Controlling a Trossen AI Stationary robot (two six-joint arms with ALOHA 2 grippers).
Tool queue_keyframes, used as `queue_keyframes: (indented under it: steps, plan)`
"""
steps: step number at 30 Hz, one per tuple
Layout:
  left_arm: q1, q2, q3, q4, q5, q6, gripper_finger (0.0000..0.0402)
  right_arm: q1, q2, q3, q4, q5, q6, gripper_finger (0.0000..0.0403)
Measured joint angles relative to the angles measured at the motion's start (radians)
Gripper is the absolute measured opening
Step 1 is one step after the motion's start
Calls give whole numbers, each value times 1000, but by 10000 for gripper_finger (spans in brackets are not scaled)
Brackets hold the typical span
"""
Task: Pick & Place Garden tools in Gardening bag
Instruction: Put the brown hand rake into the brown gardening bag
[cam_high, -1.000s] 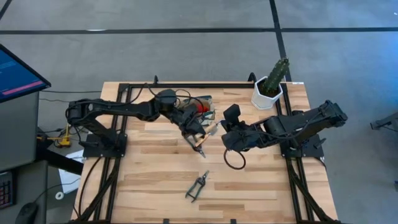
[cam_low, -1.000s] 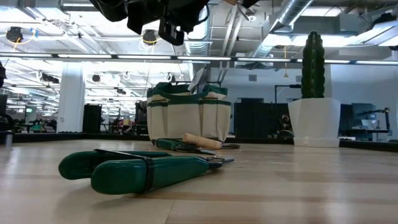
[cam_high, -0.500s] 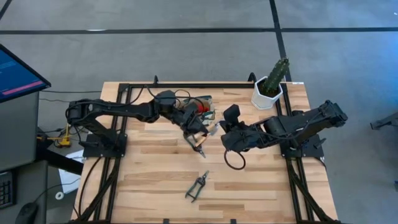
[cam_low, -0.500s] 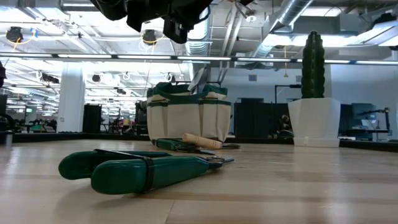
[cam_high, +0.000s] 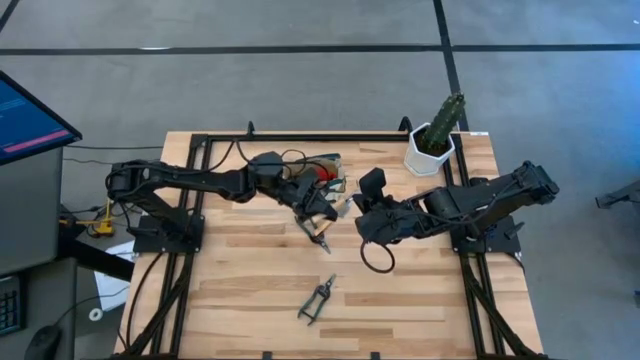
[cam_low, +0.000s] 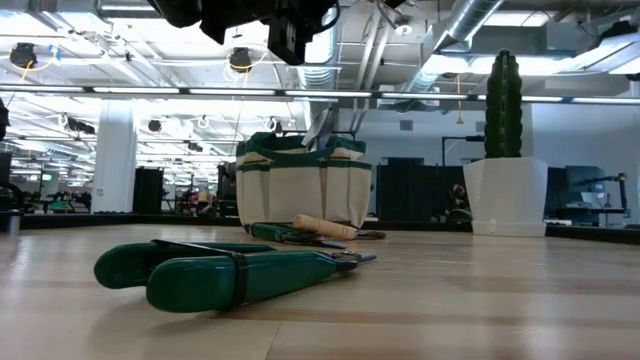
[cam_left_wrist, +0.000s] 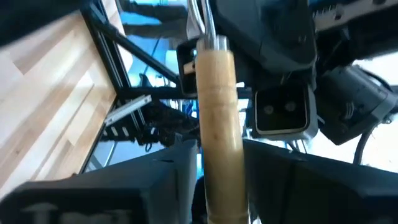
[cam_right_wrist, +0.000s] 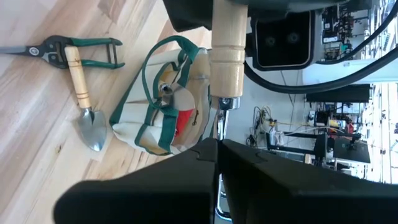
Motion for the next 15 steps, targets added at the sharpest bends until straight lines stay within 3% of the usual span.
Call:
queue_keyframes:
  steps: [8,15]
  plan:
    - [3,0,-1,-7,-19,27,58,0,0,0,-2,2,-4,0]
    - [1,0,-1,-6,-19,68,59,0,0,0,-2,2,-4,0]
